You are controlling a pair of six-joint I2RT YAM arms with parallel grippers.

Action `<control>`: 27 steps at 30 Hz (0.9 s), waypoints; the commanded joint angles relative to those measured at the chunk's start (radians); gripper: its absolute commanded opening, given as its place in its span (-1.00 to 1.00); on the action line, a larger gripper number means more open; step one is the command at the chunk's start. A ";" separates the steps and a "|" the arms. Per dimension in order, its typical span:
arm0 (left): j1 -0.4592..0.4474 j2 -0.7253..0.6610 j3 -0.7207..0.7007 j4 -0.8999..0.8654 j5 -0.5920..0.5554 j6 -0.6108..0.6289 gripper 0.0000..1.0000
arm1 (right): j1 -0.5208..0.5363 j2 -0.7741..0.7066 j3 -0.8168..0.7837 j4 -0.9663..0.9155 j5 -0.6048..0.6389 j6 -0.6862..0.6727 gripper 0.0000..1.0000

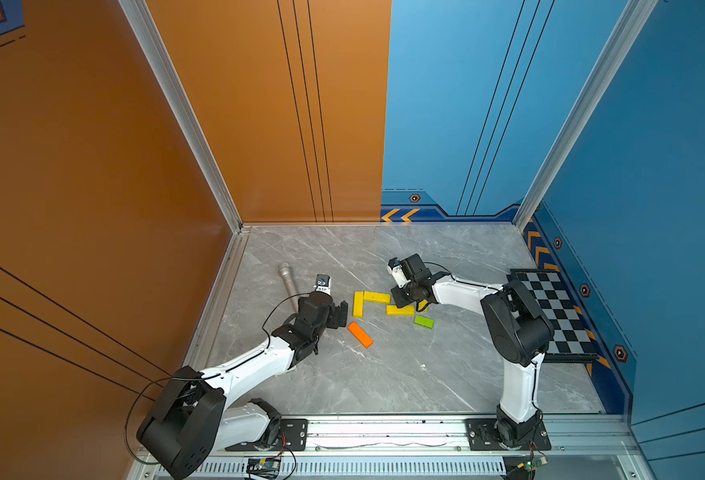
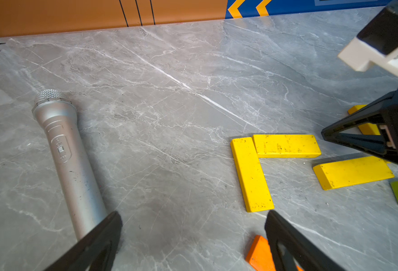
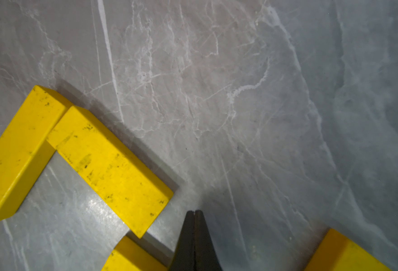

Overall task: Assemble the letter p with building blocks
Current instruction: Assemble the building block at the center of the board.

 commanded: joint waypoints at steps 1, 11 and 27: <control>0.003 -0.021 -0.016 -0.002 0.018 0.012 0.94 | 0.014 -0.031 -0.013 0.010 -0.036 -0.002 -1.00; -0.001 -0.024 -0.022 0.000 0.018 0.011 0.94 | 0.028 -0.004 0.013 -0.008 -0.045 -0.018 -1.00; -0.002 -0.020 -0.021 0.001 0.023 0.009 0.94 | 0.028 0.025 0.040 -0.025 -0.009 -0.031 -1.00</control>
